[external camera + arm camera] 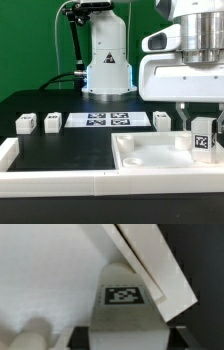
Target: Assemble square table
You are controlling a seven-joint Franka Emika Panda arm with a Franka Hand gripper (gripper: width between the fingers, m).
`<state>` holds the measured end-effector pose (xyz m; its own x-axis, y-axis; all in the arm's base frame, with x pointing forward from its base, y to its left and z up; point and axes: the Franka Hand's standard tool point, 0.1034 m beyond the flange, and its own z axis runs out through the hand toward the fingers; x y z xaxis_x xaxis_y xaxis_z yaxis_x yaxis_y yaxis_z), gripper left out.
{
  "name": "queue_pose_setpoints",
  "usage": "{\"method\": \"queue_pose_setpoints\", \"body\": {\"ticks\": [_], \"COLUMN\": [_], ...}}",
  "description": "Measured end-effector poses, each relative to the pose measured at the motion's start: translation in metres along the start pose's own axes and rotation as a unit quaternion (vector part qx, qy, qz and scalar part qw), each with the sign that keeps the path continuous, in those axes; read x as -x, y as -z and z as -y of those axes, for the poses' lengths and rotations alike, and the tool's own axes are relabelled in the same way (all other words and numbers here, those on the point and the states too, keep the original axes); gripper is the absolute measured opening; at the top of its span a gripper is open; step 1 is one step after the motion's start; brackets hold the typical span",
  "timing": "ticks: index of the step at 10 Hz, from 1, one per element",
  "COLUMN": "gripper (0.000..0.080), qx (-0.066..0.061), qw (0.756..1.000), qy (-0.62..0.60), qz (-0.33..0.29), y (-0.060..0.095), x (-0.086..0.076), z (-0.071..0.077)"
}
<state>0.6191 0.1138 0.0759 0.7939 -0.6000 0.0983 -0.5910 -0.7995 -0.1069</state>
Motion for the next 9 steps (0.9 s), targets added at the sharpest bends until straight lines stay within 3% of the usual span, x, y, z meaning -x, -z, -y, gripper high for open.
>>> {"method": "queue_pose_setpoints", "body": {"ticks": [2,5,9], "gripper": [0.0291,0.0292,0.0292], "qx": [-0.001,0.005,0.009], "qw": [0.994,0.956,0.913], "qy": [-0.111,-0.292,-0.407], "qz": [0.001,0.009,0.013], "y": [-0.0002,-0.0004,-0.0004], "x": [0.0012,0.0031,0.0024], "z": [0.0004,0.0003,0.0000]}}
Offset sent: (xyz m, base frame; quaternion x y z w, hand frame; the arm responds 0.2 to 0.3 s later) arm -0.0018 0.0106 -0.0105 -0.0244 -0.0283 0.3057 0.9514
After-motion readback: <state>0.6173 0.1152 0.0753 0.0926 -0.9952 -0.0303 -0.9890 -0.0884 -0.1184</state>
